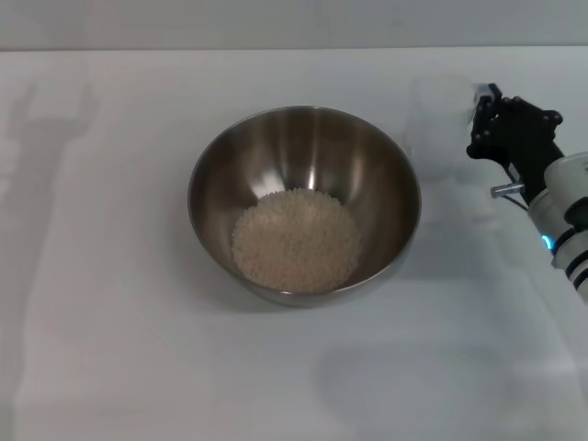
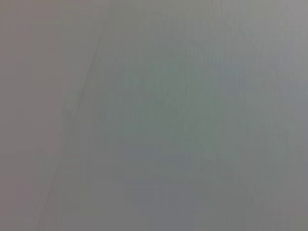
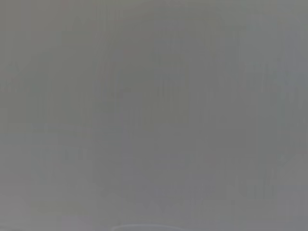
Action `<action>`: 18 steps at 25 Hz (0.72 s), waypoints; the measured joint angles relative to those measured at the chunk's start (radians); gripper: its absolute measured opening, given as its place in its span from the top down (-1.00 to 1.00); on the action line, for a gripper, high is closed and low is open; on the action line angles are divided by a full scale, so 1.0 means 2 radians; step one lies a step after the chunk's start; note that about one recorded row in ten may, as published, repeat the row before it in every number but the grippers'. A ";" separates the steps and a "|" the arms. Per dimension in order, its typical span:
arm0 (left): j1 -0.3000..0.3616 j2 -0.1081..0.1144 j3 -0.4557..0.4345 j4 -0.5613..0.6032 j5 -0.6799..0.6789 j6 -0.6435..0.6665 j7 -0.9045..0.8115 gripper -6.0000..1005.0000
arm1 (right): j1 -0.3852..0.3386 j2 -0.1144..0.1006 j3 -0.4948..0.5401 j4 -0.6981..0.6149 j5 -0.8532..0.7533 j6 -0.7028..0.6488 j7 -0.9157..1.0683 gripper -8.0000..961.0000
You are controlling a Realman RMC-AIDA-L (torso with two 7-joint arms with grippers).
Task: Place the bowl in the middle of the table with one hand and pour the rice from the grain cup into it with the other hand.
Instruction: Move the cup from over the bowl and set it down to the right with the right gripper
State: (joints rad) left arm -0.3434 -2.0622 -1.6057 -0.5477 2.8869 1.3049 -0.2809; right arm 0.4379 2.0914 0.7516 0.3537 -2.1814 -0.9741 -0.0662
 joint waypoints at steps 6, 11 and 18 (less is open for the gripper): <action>0.005 0.000 -0.002 0.000 0.000 0.012 -0.004 -0.62 | 0.005 -0.001 -0.001 0.002 -0.003 0.033 0.004 0.92; 0.008 0.000 -0.003 -0.005 0.000 0.016 -0.005 -0.62 | 0.013 -0.003 -0.001 0.002 -0.005 0.057 0.013 0.85; 0.009 0.001 -0.003 -0.007 0.000 0.016 -0.005 -0.62 | 0.018 -0.005 -0.014 -0.004 -0.007 0.062 0.032 0.55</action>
State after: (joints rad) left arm -0.3260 -2.0598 -1.6122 -0.5622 2.8869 1.3363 -0.2900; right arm 0.4735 2.0818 0.7234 0.3463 -2.1962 -0.8499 -0.0027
